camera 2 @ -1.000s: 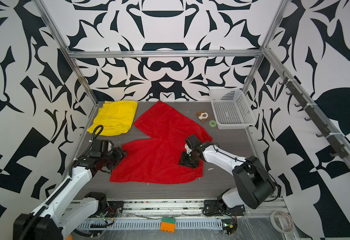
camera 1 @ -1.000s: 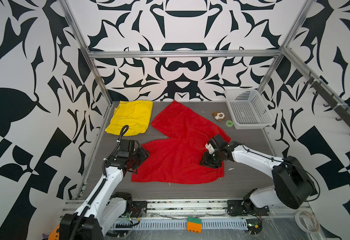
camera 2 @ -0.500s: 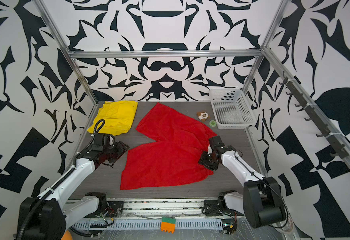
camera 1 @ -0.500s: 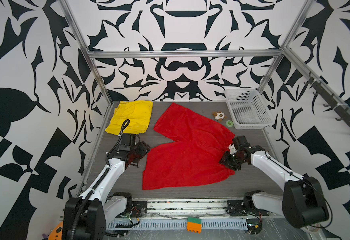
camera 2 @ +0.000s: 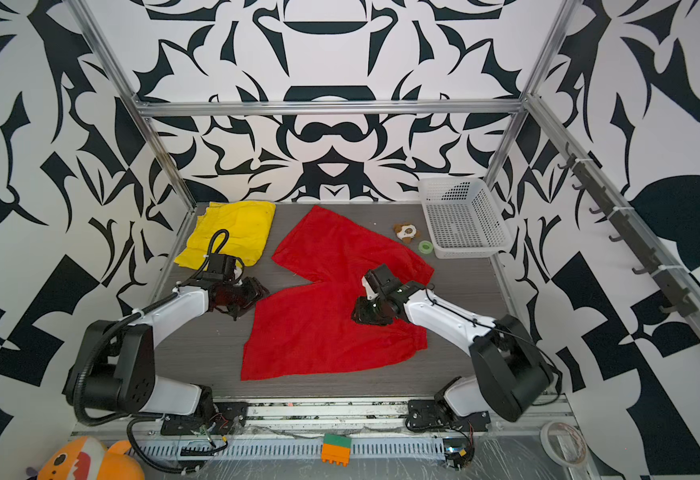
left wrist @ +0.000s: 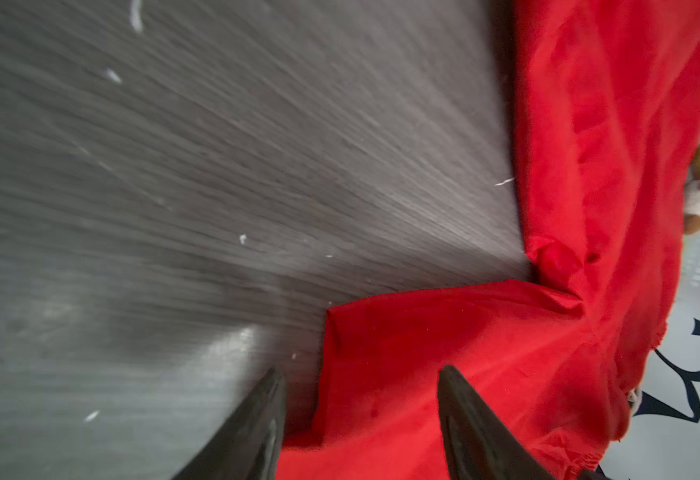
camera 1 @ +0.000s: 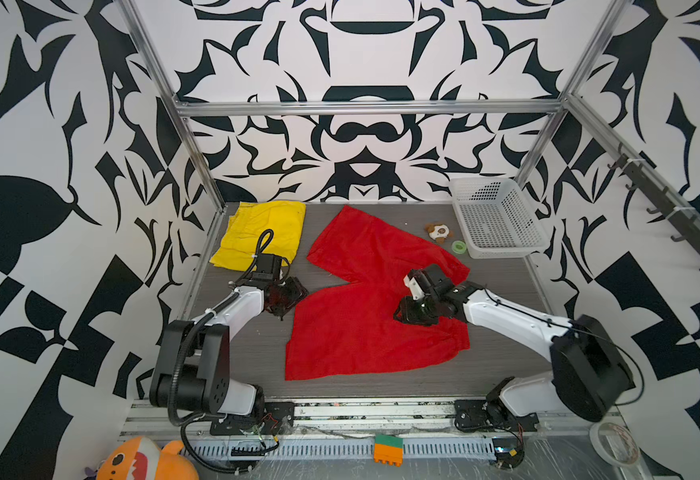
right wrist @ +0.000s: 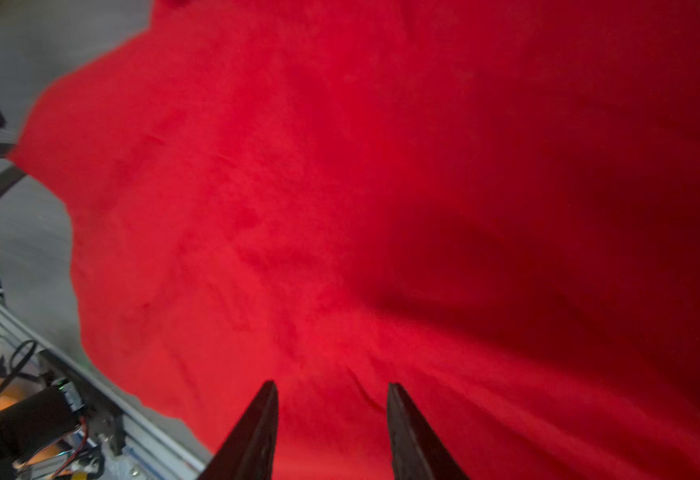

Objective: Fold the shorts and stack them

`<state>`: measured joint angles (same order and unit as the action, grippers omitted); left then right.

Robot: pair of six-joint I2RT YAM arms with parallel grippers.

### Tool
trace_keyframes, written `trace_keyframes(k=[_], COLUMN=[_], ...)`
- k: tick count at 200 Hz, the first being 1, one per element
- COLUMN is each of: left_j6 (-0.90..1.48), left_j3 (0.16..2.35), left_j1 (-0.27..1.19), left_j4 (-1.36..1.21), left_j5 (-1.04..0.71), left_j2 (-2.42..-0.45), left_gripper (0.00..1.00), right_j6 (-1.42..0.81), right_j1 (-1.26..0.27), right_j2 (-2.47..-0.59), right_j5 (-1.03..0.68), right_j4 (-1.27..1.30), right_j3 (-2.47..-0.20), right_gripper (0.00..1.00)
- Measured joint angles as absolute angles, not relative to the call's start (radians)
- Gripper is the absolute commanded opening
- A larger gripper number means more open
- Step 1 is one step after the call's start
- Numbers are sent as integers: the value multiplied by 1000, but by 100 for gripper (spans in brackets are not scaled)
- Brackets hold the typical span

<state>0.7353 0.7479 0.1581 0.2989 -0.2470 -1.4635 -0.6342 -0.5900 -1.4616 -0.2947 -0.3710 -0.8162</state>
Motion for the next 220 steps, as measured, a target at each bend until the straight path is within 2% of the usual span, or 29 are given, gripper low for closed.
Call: trace_keyframes(k=[7, 29, 48, 80, 108, 124, 147, 167, 184, 220], left_j6=[734, 731, 739, 714, 653, 617, 569, 547, 550, 569], left_j3=[749, 751, 752, 764, 790, 790, 778, 775, 775, 767], left_j1=[158, 158, 158, 158, 157, 157, 157, 156, 156, 154], left_j4=[292, 270, 236, 226, 242, 248, 252, 280, 321, 351], left_j5=[-260, -296, -328, -340, -307, -280, -223, -149, -98, -97], left_j2=[-1480, -1505, -1504, -1465, -1357, -1279, -1199, -1200, -1214, -1194], left_gripper=[56, 35, 24, 12, 6, 8, 34, 49, 54, 54], right_j6=[-643, -660, -676, -691, -698, -700, -701, -705, -704, -695], right_j1=[-590, -588, -583, -566, -559, -558, -558, -558, -565, -603], right_j2=[-1489, -1549, -1576, -1589, -1575, -1565, -1555, -1551, -1548, -1530], right_j5=[-295, -293, -287, -287, -289, -289, -292, -301, -302, -287], right_j4=[-358, -330, -307, -273, -240, -218, -194, -191, -202, -303], right_j3=[-816, -816, -809, -794, -765, -747, -731, -731, -739, -808], right_gripper=[47, 47, 47, 46, 45, 45, 46, 49, 50, 50])
